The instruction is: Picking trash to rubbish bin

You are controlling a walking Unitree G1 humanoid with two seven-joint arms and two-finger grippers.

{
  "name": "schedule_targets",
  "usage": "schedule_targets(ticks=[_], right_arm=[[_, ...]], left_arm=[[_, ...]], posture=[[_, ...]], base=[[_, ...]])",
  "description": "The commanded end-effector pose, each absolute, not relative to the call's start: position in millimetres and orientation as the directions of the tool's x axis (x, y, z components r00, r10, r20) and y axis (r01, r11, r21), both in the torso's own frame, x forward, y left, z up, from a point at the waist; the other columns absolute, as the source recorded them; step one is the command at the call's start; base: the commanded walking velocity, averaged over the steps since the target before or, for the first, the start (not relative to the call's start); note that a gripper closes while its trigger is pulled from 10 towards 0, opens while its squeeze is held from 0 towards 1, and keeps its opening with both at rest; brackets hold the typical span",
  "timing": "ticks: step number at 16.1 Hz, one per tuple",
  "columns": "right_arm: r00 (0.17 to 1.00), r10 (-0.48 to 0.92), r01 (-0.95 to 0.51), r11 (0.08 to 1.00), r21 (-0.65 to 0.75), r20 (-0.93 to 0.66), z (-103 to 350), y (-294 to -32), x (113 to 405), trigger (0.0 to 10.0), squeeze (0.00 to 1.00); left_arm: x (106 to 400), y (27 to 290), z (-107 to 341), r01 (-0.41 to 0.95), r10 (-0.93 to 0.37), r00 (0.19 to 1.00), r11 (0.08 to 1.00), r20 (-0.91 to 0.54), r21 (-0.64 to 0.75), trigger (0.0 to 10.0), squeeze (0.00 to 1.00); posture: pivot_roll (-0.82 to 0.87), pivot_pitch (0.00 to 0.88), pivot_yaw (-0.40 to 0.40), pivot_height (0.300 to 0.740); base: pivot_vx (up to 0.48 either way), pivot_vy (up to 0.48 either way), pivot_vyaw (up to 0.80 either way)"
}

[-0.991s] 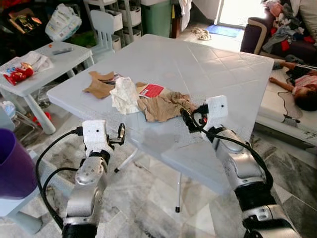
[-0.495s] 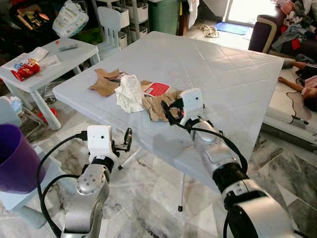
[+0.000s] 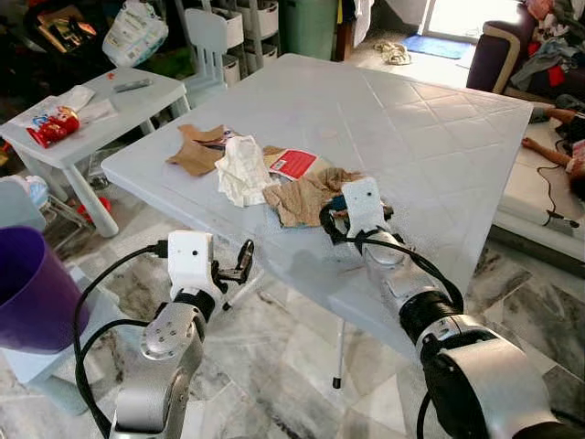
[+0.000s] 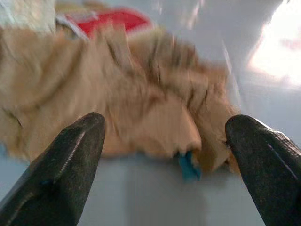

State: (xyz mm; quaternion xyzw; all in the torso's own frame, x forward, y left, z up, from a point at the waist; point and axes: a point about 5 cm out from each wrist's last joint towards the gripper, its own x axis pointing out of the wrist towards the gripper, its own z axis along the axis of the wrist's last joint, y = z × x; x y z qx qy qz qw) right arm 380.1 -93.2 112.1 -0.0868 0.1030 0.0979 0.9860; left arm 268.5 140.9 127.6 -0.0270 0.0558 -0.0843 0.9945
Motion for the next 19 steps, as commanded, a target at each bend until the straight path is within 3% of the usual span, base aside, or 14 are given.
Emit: schedule_targets(ticks=[1,2,3,11,19], right_arm=[[0.946,0.195,-0.223,0.971,-0.083,-0.257,110.0,-91.0,380.3,10.0,0.0],[0.933,0.221,-0.243,0.969,-0.046,-0.285,104.3,-89.1,377.5,10.0,0.0],[0.926,0.25,-0.261,0.965,0.0,-0.282,102.9,-86.1,376.2,0.0,0.0],[0.942,0.258,-0.255,0.966,0.046,-0.215,108.0,-73.3,375.4,0.0,0.0],[0.956,0.221,-0.218,0.975,0.035,-0.194,104.6,-82.3,373.9,0.0,0.0]], left_arm=[[269.9,139.1,130.6,0.184,-0.189,0.977,0.981,-0.103,-0.058,10.0,0.0],[270.2,138.3,130.7,0.186,-0.192,0.976,0.981,-0.103,-0.058,10.0,0.0],[270.4,138.0,130.6,0.188,-0.193,0.976,0.981,-0.104,-0.057,10.0,0.0],[270.6,138.3,130.9,0.177,-0.182,0.978,0.982,-0.1,-0.06,10.0,0.0],[274.4,129.6,129.2,0.194,-0.201,0.975,0.978,-0.099,-0.075,10.0,0.0]], posture=[[0.24,0.07,0.029,0.74],[0.24,0.069,0.028,0.74],[0.24,0.067,0.027,0.74],[0.26,0.058,0.016,0.74],[0.22,0.061,0.017,0.74]], base=[[0.0,0.0,0.0],[0.0,0.0,0.0],[0.0,0.0,0.0],[0.0,0.0,0.0],[0.0,0.0,0.0]])
